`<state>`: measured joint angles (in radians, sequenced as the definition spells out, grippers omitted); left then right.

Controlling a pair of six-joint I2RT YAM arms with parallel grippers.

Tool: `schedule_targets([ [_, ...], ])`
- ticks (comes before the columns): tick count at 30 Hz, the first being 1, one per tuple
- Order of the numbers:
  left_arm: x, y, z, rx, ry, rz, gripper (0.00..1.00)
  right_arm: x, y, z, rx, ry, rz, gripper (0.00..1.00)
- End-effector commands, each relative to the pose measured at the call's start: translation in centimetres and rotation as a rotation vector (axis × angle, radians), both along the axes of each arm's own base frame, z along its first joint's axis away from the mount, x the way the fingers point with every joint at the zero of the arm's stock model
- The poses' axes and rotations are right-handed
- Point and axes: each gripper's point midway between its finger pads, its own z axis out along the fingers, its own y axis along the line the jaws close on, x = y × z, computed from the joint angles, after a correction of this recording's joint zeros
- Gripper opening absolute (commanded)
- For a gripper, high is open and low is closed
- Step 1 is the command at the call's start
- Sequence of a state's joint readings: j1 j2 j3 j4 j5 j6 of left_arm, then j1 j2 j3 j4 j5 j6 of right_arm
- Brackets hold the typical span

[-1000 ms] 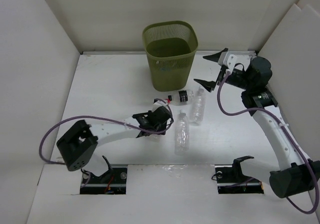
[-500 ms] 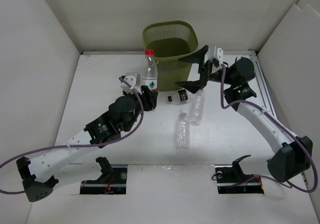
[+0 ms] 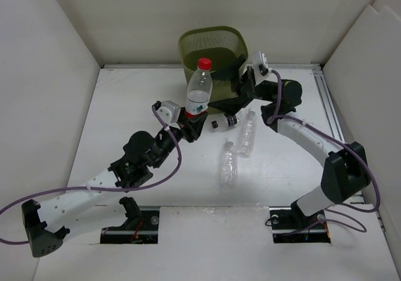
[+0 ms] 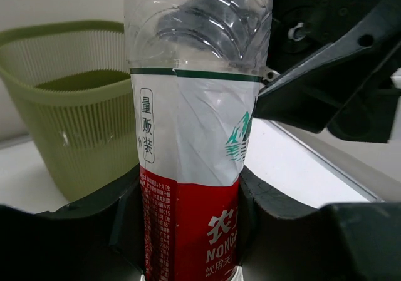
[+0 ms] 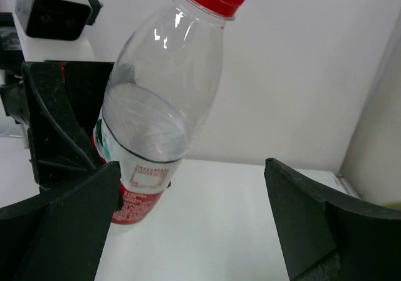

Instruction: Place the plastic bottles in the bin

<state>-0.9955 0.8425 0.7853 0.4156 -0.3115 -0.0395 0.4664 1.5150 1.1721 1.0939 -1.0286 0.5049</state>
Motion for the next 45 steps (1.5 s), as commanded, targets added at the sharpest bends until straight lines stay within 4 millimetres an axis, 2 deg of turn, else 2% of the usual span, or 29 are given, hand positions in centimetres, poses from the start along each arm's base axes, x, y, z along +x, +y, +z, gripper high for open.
schedule_targets([
  [1, -1.5, -1.1, 3.5, -0.046, -0.128, -0.099, 0.0, -3.3, 0.2, 4.5, 0.12, -0.124, 0.09, 1.0],
  [6, -1.5, -2.3, 2.6, -0.024, -0.126, -0.137, 0.0, -6.5, 1.8, 6.0, 0.22, -0.156, 0.248, 1.0],
  [10, -1.3, -2.6, 2.2, -0.022, -0.113, -0.139, 0.0, -7.2, 2.3, 6.0, 0.255, -0.136, 0.3, 1.0],
  [12, -1.1, -2.7, 1.9, -0.016, -0.105, -0.13, 0.0, -6.9, 2.9, 5.8, 0.248, -0.132, 0.296, 0.69],
  [14, -0.7, -2.7, 1.3, -0.003, -0.091, -0.116, 0.04, -6.6, 3.1, 5.7, 0.244, -0.134, 0.284, 0.18],
  [15, -0.5, -2.5, 1.4, -0.01, -0.077, -0.1, 0.16, -6.3, 3.3, 5.9, 0.235, -0.123, 0.277, 0.0],
  [16, -0.2, -2.1, 1.4, -0.013, -0.071, -0.072, 0.32, -6.0, 3.2, 5.9, 0.223, -0.133, 0.268, 0.0],
  [17, 0.1, -1.9, 1.2, -0.015, -0.055, -0.054, 0.91, -6.1, 3.1, 6.4, 0.226, -0.145, 0.262, 0.0],
  [18, 0.3, -1.7, 1.1, -0.03, -0.041, -0.035, 1.0, -5.9, 2.8, 7.2, 0.233, -0.173, 0.242, 0.0],
  [21, 1.2, -0.7, 0.0, -0.033, 0.02, 0.039, 1.0, -4.0, 2.4, 8.5, 0.186, -0.23, 0.17, 0.0],
  [22, 1.3, -0.6, -0.6, -0.038, 0.054, 0.048, 1.0, -2.2, 2.6, 8.4, 0.139, -0.173, 0.132, 0.0],
  [23, 1.4, -0.5, -1.5, -0.036, 0.08, 0.062, 1.0, -0.9, 1.5, 10.6, 0.146, -0.28, 0.057, 0.0],
  [24, 1.5, -0.4, -2.6, -0.035, 0.119, 0.071, 1.0, 1.7, 1.8, 9.6, 0.07, -0.21, 0.021, 0.0],
  [25, 1.5, -0.4, -3.0, -0.023, 0.126, 0.072, 1.0, 2.7, 1.2, 10.9, 0.087, -0.289, -0.023, 0.0],
  [26, 1.6, -0.3, -3.3, -0.044, 0.156, 0.085, 1.0, 6.0, 0.3, 10.2, 0.038, -0.223, -0.093, 0.0],
  [27, 1.6, -0.5, -4.4, -0.028, 0.183, 0.086, 1.0, 6.8, -0.5, 12.1, 0.051, -0.274, -0.126, 0.0],
  [28, 1.9, -0.7, -5.4, -0.012, 0.208, 0.096, 1.0, 8.2, -1.0, 12.2, 0.048, -0.275, -0.147, 0.0],
  [29, 2.0, -0.6, -6.5, 0.014, 0.236, 0.107, 1.0, 11.5, -0.9, 10.5, 0.041, -0.247, -0.177, 0.0],
  [31, 2.1, -1.0, -7.7, 0.02, 0.277, 0.108, 1.0, 15.1, -2.5, 11.3, 0.068, -0.256, -0.256, 0.0],
  [32, 2.2, -1.3, -8.8, 0.051, 0.309, 0.113, 1.0, 18.5, -2.3, 8.6, 0.054, -0.205, -0.279, 0.0],
  [33, 2.3, -1.6, -9.3, 0.059, 0.329, 0.115, 1.0, 19.9, -2.4, 7.8, 0.049, -0.186, -0.285, 0.01],
  [35, 2.6, -2.3, -10.9, 0.085, 0.389, 0.123, 1.0, 21.2, -2.5, 8.6, 0.063, -0.231, -0.297, 0.05],
  [36, 2.5, -2.6, -11.3, 0.107, 0.417, 0.118, 1.0, 23.7, -1.9, 5.5, 0.031, -0.167, -0.3, 0.07],
  [37, 2.5, -2.7, -11.7, 0.117, 0.443, 0.122, 1.0, 24.6, -1.7, 5.1, 0.029, -0.16, -0.311, 0.09],
  [38, 2.5, -3.2, -12.7, 0.125, 0.487, 0.118, 1.0, 25.0, -2.3, 6.1, 0.047, -0.176, -0.333, 0.12],
  [40, 2.2, -3.3, -13.5, 0.152, 0.542, 0.123, 1.0, 26.6, -2.7, 4.8, 0.044, -0.167, -0.357, 0.88],
  [41, 1.6, -3.5, -14.0, 0.16, 0.567, 0.108, 1.0, 26.3, -2.8, 5.4, 0.05, -0.181, -0.357, 1.0],
  [44, 0.6, -3.8, -14.6, 0.158, 0.649, 0.083, 1.0, 25.1, -3.9, 7.8, 0.06, -0.242, -0.381, 1.0],
  [45, 0.4, -4.0, -15.4, 0.172, 0.675, 0.076, 1.0, 25.5, -4.5, 7.1, 0.044, -0.222, -0.397, 1.0],
])
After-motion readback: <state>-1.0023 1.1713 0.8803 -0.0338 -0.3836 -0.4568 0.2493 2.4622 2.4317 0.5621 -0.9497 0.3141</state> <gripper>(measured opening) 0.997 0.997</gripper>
